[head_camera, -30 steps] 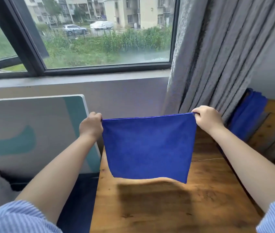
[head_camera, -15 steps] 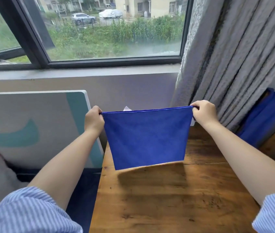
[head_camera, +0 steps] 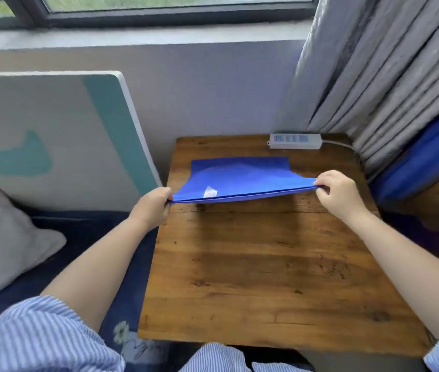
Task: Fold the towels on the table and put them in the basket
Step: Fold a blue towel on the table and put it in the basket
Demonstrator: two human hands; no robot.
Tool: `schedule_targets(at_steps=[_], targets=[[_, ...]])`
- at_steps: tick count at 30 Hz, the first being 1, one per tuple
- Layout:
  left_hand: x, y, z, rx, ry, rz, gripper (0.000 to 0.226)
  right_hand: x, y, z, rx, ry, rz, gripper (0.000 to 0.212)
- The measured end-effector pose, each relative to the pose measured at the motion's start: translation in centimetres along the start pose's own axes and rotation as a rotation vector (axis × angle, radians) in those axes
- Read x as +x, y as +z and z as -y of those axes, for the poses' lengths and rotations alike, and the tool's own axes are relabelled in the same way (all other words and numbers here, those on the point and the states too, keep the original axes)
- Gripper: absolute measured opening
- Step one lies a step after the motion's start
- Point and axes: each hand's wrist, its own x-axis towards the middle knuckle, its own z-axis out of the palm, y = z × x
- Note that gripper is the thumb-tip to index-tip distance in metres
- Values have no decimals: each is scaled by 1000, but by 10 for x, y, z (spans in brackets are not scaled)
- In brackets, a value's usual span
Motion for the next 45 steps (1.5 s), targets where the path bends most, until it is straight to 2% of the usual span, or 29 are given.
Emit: schedule_targets(at_steps=[2, 5, 8, 11, 15, 22, 27, 32, 36, 39, 42, 45], targets=[[-13, 23, 4, 79, 7, 168, 11, -31, 18, -9, -13, 58, 149, 12], [-31, 54, 5, 237, 12, 423, 26, -74, 35, -15, -44, 139, 376, 13], [-48, 82, 8, 310, 6, 603, 29, -106, 47, -16, -139, 211, 646, 17], [-61, 99, 14, 321, -19, 693, 38, -124, 52, -15, -236, 230, 782, 16], [-74, 112, 17, 336, -76, 724, 37, -136, 58, -7, -402, 108, 875, 19], [-92, 125, 22, 390, -98, 720, 35, -158, 69, -3, -494, 77, 871, 17], [-106, 129, 19, 458, -66, 705, 15, -171, 74, 4, -503, 106, 874, 21], [-112, 137, 19, 506, -42, 793, 26, -176, 80, 16, -620, 114, 1046, 26], [-96, 135, 23, 524, -40, 914, 22, -155, 86, 21, -639, 126, 1111, 29], [-66, 127, 20, 532, -57, 913, 23, -122, 93, 21, -655, 110, 1091, 29], [-34, 121, 10, 515, -59, 812, 29, -88, 104, 23, -606, 122, 1024, 25], [10, 120, -3, 463, -72, 699, 29, -47, 126, 26, -539, 30, 845, 9]])
